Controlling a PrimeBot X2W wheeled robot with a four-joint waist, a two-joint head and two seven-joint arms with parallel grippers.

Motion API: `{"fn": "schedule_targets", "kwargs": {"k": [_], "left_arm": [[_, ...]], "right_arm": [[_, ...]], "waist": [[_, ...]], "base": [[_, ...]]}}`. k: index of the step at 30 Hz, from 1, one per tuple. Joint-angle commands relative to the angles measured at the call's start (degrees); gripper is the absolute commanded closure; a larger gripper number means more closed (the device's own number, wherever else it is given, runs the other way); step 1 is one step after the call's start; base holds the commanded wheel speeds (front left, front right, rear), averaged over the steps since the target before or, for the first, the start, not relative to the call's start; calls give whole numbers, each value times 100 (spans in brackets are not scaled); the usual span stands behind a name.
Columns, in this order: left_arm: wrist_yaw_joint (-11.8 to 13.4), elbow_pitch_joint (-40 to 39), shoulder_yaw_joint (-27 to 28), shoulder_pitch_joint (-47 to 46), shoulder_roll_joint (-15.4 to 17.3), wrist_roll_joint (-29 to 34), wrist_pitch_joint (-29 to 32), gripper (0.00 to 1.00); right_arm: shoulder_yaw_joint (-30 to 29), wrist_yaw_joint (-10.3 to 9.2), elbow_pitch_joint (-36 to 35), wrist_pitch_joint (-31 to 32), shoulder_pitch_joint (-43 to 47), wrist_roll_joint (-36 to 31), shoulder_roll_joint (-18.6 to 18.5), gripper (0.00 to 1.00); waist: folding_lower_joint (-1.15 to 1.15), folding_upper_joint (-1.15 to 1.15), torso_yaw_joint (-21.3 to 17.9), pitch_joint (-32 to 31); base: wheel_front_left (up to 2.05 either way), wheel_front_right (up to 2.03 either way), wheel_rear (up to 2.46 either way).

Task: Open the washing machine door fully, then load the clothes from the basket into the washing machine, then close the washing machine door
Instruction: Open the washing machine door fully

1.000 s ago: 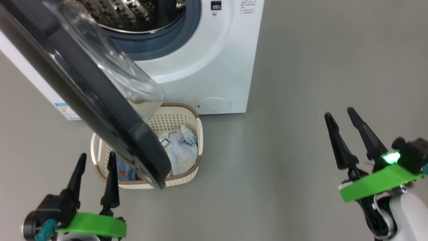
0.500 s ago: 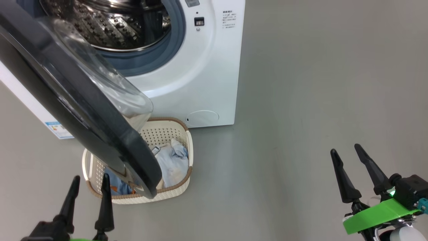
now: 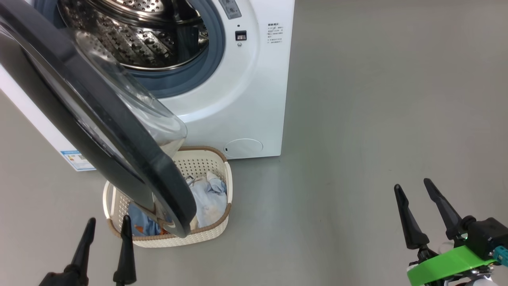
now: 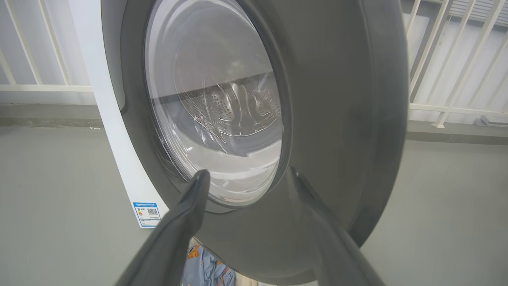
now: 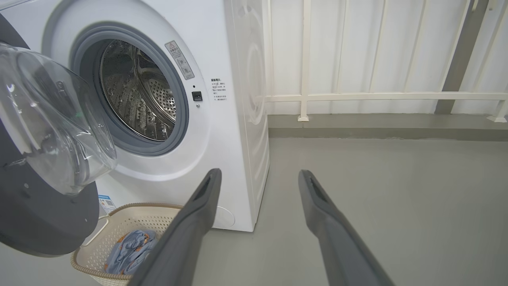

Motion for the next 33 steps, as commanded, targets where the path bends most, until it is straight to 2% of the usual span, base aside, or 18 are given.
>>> {"fn": "schedule_targets", "kwargs": {"k": [1,18,33], "left_arm": [[26,-179,170,-22,74,-16,-36,0],[96,-188,105,-32,74,-54,-36,0],[107,-192,83,-66,74,-78,-36,0]], "right_arm": [[91,9,-146,-69,59,-81,-38,0],[-6,9,-34,-70,109,-335,41,0],[-21,9,27,-70,102,-300,108,0]], "waist": [[0,0,-1,9],[0,0,57,36],[0,0,62,50]], "base": [[0,0,0],[0,0,0],[0,0,0]]}}
